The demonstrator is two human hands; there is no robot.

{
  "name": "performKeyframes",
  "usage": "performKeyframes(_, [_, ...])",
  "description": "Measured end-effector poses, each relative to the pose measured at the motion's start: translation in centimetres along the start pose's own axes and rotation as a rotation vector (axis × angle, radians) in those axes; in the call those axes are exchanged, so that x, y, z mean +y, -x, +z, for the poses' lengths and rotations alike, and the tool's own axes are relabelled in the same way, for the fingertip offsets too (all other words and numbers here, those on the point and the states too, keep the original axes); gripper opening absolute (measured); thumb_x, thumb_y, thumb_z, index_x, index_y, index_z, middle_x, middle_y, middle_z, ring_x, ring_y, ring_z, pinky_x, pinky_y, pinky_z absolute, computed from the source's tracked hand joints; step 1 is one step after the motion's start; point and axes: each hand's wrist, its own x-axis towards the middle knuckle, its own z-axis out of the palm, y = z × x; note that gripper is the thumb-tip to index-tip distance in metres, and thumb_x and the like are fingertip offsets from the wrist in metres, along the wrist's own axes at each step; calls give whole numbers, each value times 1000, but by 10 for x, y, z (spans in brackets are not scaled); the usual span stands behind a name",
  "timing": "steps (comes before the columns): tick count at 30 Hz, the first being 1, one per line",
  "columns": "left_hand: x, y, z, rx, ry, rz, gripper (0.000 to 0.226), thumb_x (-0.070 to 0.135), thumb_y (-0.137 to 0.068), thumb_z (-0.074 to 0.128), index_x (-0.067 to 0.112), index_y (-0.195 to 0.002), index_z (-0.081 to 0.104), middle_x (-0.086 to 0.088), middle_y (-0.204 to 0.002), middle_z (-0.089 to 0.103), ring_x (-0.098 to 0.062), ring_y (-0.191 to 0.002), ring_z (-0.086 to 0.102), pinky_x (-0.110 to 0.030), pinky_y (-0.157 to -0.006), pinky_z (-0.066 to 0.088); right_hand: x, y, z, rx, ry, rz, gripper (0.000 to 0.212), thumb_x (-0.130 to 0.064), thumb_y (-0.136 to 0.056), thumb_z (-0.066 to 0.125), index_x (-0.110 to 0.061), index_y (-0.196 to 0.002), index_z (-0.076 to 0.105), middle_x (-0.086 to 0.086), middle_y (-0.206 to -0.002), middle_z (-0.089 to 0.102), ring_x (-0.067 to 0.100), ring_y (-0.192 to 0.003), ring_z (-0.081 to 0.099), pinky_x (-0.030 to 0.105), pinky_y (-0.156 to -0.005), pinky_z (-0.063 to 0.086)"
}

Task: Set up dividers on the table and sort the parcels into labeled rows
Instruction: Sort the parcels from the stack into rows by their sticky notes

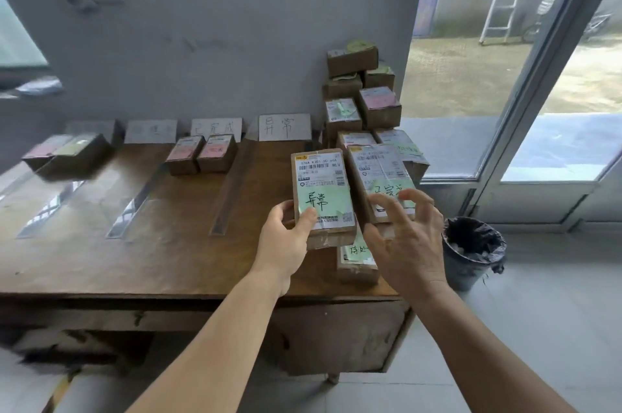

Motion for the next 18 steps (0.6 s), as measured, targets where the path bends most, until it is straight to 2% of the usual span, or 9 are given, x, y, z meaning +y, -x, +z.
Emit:
performKeyframes(3, [5, -4, -26, 49, 17, 19, 43, 44, -88, 61, 33, -125, 43, 10, -106, 67, -10, -98, 63, -27, -79, 54, -27, -7, 10, -6, -16, -29, 38, -35, -82, 64, -42, -118, 53, -1, -132, 30, 33, -124, 27, 47, -96, 37])
performKeyframes(7, [8, -13, -66, 87, 34, 26, 46, 44, -88, 61, 30, -129, 43, 6, -109, 67, -15, -102, 63, -39, -89, 54, -64, -15, 32, 8, -40, -71, 37, -31, -81, 67, -35, -116, 58, 3, -129, 35, 34, -122, 31, 44, -102, 29])
performKeyframes(12, [10, -27, -131, 109, 54, 45, 37, 39, -90, 62, 33, -123, 45, 8, -102, 70, -11, -93, 67, -35, -84, 57, -119, -21, 71, 12, -67, -106, 34, -32, -80, 69, -33, -112, 59, 3, -126, 37, 33, -120, 32, 47, -99, 33])
performKeyframes(14, [12, -34, -160, 125, 59, 49, 34, 36, -91, 61, 33, -121, 45, 9, -100, 70, -10, -89, 68, -31, -79, 57, -144, -24, 90, 18, -78, -116, 33, -31, -80, 69, -30, -112, 60, 4, -124, 39, 33, -120, 34, 46, -100, 31])
performKeyframes(16, [15, -40, -190, 149, 43, 51, 36, 35, -92, 61, 32, -123, 44, 7, -103, 68, -13, -93, 66, -29, -77, 58, -171, -26, 109, 21, -87, -123, 33, -31, -80, 69, -29, -113, 61, 4, -124, 40, 32, -121, 35, 45, -101, 29])
performKeyframes(18, [19, -48, -220, 176, 24, 57, 38, 34, -92, 60, 30, -125, 43, 5, -107, 66, -17, -99, 63, -34, -82, 58, -198, -27, 129, 26, -102, -129, 34, -32, -81, 69, -29, -113, 60, 5, -125, 40, 31, -121, 34, 47, -100, 33])
